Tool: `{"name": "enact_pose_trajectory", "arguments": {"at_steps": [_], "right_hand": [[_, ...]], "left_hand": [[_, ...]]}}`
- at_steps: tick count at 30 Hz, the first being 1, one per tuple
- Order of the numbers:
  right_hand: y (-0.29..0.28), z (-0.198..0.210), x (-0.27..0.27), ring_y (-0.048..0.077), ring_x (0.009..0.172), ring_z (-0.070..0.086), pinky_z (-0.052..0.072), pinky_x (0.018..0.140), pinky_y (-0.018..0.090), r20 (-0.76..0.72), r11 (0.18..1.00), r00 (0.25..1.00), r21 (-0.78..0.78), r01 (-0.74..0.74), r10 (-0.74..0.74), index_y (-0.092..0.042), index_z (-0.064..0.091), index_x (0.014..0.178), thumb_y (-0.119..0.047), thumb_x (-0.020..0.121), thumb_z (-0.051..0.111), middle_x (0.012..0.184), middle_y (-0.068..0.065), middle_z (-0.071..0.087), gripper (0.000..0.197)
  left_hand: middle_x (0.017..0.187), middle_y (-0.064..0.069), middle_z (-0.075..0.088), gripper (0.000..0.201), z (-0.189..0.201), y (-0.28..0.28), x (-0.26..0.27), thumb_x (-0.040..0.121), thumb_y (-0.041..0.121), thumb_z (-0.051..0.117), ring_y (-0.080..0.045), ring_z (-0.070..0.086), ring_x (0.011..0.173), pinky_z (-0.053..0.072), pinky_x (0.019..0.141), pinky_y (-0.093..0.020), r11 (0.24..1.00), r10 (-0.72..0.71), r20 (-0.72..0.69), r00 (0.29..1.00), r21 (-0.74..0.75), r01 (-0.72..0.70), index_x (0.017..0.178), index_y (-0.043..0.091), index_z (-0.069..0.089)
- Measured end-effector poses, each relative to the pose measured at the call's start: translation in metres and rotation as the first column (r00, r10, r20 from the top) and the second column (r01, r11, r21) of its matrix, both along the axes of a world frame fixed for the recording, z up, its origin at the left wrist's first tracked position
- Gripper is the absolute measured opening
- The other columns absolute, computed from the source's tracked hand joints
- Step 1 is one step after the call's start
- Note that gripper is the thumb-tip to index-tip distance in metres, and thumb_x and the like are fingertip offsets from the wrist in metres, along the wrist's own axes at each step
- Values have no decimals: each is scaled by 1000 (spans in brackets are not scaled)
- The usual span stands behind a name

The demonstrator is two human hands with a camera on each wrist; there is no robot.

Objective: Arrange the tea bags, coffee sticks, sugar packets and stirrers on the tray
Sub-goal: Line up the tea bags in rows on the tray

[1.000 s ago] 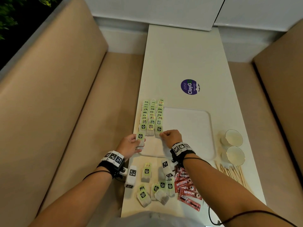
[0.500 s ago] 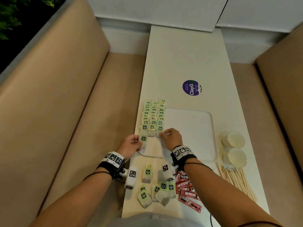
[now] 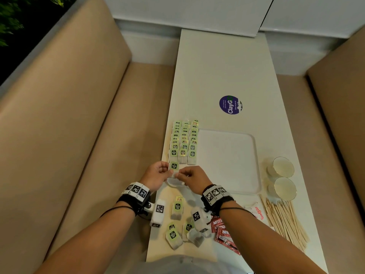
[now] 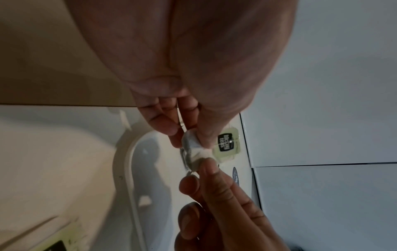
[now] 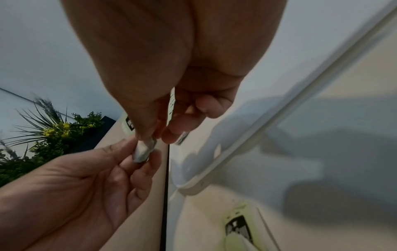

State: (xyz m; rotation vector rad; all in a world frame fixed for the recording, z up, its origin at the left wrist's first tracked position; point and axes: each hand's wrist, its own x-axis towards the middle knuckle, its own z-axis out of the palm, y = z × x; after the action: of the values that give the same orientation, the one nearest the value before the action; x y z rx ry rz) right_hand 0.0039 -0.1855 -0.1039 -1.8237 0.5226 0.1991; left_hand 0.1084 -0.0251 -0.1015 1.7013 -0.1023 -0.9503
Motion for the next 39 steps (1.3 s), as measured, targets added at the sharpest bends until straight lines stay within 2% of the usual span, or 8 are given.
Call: {"name": "enact_pose_trajectory", "arguments": {"at_steps": [4, 7, 15, 19, 22, 27, 32, 39], "right_hand": [[-3, 2, 8, 8, 65, 59, 50, 65, 26, -26, 1000, 1000, -23, -1, 0, -17, 78, 84, -30, 93, 71, 74, -2, 70, 17], [-6, -1, 16, 4, 62, 58, 48, 67, 22, -66, 997, 997, -78, 22, -27, -17, 78, 84, -30, 94, 70, 70, -7, 69, 18], [-5, -5, 38, 16, 71, 61, 50, 71, 27, -205, 982, 978, -191, -5, -34, -7, 76, 76, -22, 94, 65, 78, 9, 74, 27], [-1, -4, 45, 21, 75, 68, 54, 74, 30, -243, 974, 969, -228, -10, -47, -9, 77, 72, -24, 93, 65, 74, 8, 74, 28], [1, -2, 49, 19, 68, 65, 53, 70, 29, -253, 967, 965, -254, -2, -65, -9, 76, 67, -25, 91, 66, 68, 6, 72, 31], [1, 0, 46, 16, 56, 55, 51, 60, 30, -272, 955, 957, -295, 14, -98, -11, 67, 56, -33, 91, 66, 54, 0, 60, 41], [-12, 8, 24, 21, 66, 71, 61, 77, 37, -256, 965, 962, -259, 27, -95, -13, 74, 68, -40, 95, 61, 67, 2, 73, 41], [-30, 50, -23, 8, 54, 65, 58, 64, 27, -224, 973, 973, -205, -109, 61, -17, 74, 88, -40, 96, 63, 73, -1, 74, 27]], "left_hand": [[94, -10, 75, 21, 0, 4, 1, 88, 6, 74, -14, 64, 76, 49, 68, -27, 1000, 29, -21, 999, 4, -29, 106, 12, 65], [93, -4, 73, 27, -1, 10, 4, 87, 7, 75, -15, 62, 77, 50, 70, -30, 995, 94, -35, 995, 32, -93, 109, 17, 63], [97, -5, 73, 23, -3, 33, 6, 89, 8, 73, -14, 64, 81, 48, 64, -25, 988, 104, 3, 995, 118, -104, 108, 16, 65], [99, -6, 75, 23, -4, 41, 4, 89, 8, 73, -14, 67, 81, 49, 64, -25, 988, 91, -12, 996, 127, -88, 109, 15, 67], [99, -9, 75, 22, -6, 45, 3, 88, 8, 73, -16, 66, 80, 50, 65, -27, 989, 69, -12, 998, 134, -67, 108, 15, 68], [92, -4, 75, 13, -3, 49, 0, 90, 15, 73, -15, 68, 82, 51, 73, -29, 981, -38, 67, 997, 191, 25, 102, 21, 71], [93, -3, 74, 11, 4, 50, -12, 90, 20, 73, -17, 69, 89, 56, 86, -29, 953, -197, 117, 973, 258, 162, 101, 22, 71], [78, 3, 62, 22, 3, 41, -35, 84, 23, 79, -8, 58, 70, 48, 67, -19, 842, -482, 52, 875, 303, 446, 102, 19, 66]]}}
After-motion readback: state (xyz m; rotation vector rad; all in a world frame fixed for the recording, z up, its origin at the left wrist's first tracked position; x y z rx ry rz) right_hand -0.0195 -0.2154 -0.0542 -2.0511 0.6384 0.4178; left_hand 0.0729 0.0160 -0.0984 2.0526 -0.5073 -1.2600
